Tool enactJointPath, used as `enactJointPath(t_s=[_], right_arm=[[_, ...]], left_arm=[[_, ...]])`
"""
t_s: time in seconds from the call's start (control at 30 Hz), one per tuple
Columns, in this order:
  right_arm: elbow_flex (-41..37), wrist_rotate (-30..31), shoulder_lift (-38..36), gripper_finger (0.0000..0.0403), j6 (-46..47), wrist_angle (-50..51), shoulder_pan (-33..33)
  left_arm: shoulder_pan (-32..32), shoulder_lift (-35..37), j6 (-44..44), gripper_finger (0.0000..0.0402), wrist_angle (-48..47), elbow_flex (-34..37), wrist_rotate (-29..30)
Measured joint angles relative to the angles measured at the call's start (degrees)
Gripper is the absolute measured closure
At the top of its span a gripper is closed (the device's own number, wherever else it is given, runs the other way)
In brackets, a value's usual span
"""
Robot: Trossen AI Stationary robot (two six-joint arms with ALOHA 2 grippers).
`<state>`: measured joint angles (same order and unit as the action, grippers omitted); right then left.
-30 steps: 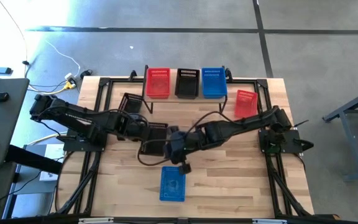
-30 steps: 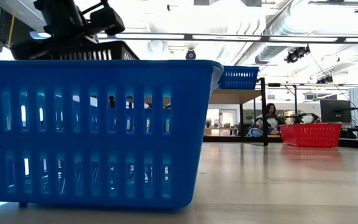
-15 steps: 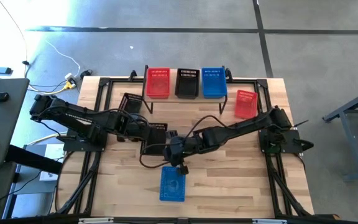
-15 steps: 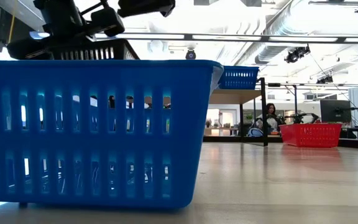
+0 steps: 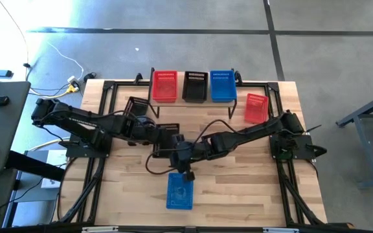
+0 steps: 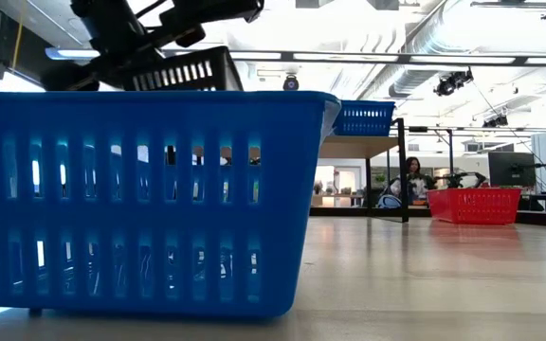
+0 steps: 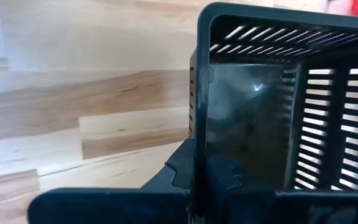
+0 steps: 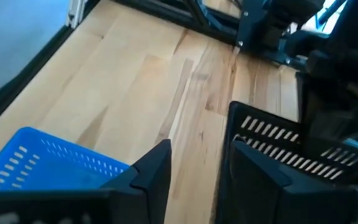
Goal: Stack baskets on shelf by color
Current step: Stack the bottom black bin on top of the black bin on the shelf
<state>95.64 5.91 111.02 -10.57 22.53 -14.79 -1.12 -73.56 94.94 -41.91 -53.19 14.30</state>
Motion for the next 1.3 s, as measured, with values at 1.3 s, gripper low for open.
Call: enactJointPath(t_s=[1.3], right_arm=[[0.07, 1.09, 0.00, 0.0400, 12.85, 15.79, 4.90]], left_arm=[[2.99, 0.02, -13.02, 0.0341, 10.65, 0.09, -0.24]])
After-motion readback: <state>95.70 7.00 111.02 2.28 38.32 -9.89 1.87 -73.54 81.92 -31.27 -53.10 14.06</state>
